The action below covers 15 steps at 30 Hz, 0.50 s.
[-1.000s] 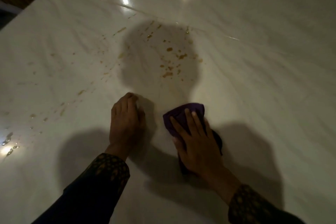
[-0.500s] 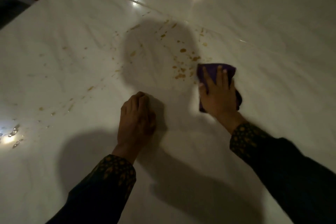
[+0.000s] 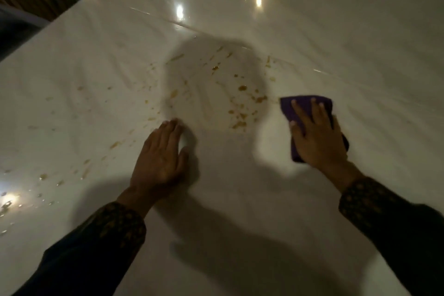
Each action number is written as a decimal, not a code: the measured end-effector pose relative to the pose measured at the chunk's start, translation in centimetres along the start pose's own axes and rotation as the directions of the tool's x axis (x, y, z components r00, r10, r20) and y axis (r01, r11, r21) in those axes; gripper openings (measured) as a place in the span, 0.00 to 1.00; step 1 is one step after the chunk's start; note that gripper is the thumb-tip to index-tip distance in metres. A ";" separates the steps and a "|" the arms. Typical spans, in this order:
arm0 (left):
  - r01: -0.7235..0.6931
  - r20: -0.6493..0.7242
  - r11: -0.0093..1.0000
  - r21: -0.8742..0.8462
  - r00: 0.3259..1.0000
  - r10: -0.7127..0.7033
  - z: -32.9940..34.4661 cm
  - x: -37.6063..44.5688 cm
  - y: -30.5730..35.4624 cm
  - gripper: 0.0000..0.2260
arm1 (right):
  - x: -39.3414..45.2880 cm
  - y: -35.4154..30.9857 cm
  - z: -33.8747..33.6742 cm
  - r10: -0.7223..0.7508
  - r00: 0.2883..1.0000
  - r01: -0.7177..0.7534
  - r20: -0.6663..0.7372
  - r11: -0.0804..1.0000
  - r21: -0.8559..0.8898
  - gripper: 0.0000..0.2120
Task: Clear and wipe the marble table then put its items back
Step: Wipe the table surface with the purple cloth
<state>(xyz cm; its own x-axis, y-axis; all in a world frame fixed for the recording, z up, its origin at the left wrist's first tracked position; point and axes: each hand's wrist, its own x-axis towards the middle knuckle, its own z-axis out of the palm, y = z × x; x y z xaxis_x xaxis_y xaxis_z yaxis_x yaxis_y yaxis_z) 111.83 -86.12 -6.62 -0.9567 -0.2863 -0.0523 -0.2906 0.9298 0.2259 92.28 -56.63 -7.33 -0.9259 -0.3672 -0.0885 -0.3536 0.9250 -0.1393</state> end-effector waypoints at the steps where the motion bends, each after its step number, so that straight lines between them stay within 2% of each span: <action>1: -0.008 0.004 1.000 0.000 1.000 0.008 0.1 0.0 -0.1 0.29 | 2.1 0.4 -0.2 0.026 1.000 -0.026 -0.013 1.000 0.008 0.27; 5: -0.026 -0.001 1.000 0.002 1.000 0.026 0.3 0.2 -0.5 0.28 | 10.2 -0.2 -1.4 0.103 0.994 -0.104 0.032 0.994 0.045 0.26; 7: -0.048 -0.014 0.999 -0.007 0.999 0.048 0.3 0.3 -0.5 0.27 | 12.0 -2.2 -1.4 0.091 0.995 -0.092 0.037 0.995 0.042 0.26; 9: -0.057 -0.007 0.998 -0.009 0.998 0.057 0.2 0.3 -0.5 0.27 | 11.2 -4.9 -0.8 -0.014 0.999 0.014 0.029 1.000 0.018 0.26; 11: -0.052 0.000 0.999 -0.005 0.999 0.052 0.1 0.2 -0.5 0.27 | 8.6 -6.7 0.2 -0.184 0.983 0.185 0.025 0.982 -0.036 0.26; 13: -0.047 -0.003 0.999 0.005 0.999 0.047 0.1 0.1 -0.5 0.28 | 6.2 -6.4 0.6 -0.319 0.946 0.321 0.053 0.946 -0.049 0.27; 15: -0.044 -0.007 0.999 -0.004 0.999 0.044 0.1 0.0 -0.5 0.28 | 5.9 -4.6 0.3 -0.367 0.929 0.368 0.039 0.929 -0.022 0.26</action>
<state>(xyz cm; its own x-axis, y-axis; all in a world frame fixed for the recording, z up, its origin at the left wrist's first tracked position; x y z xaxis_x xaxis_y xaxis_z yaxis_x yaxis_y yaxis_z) 111.96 -86.56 -6.84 -0.9683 -0.2471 -0.0357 -0.2485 0.9405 0.2318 88.52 -63.04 -7.55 -0.7254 -0.6848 -0.0698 -0.6726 0.7266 -0.1401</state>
